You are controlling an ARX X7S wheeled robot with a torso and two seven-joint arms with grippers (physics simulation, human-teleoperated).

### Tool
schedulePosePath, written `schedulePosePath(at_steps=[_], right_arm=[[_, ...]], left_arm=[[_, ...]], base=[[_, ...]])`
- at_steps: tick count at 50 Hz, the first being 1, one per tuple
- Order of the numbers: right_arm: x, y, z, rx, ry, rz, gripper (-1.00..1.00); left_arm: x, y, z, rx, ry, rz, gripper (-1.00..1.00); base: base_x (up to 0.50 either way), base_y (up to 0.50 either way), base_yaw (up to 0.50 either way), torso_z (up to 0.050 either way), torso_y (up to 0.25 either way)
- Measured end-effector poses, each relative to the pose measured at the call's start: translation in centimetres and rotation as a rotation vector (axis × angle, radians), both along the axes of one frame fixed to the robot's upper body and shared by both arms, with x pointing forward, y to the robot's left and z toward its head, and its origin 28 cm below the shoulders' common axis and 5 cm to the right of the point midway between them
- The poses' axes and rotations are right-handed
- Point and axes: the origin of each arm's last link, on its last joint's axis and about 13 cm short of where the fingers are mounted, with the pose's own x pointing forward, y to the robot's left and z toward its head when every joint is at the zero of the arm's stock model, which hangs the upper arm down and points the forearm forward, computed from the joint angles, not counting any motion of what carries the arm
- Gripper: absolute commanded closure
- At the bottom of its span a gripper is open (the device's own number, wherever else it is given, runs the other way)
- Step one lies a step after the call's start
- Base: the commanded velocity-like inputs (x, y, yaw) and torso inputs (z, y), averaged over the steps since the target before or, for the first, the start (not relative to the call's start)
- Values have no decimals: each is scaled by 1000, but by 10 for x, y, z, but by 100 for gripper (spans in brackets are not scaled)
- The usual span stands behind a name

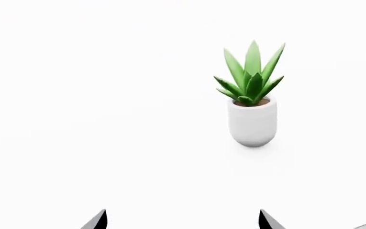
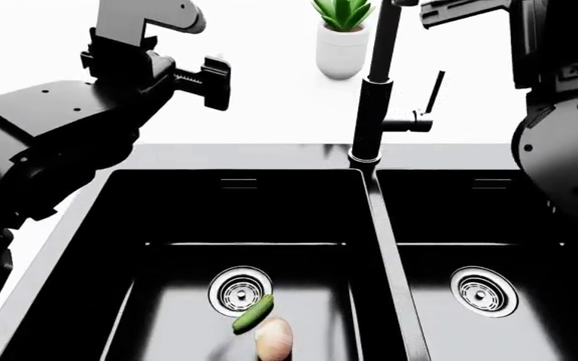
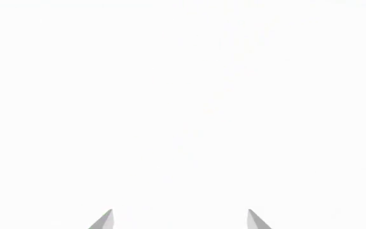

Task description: Pick up the fruits and vegetables and place them in the sink. Turn on the sink faucet to wash them. Then turn the sink off and put them in the tray.

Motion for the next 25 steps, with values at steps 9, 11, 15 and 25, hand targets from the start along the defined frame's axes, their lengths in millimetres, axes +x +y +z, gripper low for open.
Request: schedulePosePath(at_steps=[9,11,15,25], right_arm=[[15,14,2,-51,-41,44,-100],[18,18,3,-62,-47,58,-100],[25,26,4,-86,-54,89,-100],[42,45,5,-121,-51,157,-100]], left_arm=[[-6,3,-5,3,17,6,-100],[-6,3,-6,2,20,9,-100],[-8,4,-8,1,25,17,-100],[-10,8,-12,-5,33,44,-100]], base=[[0,0,0,0,0],[0,0,0,0,0],[0,0,0,0,0],[0,0,0,0,0]])
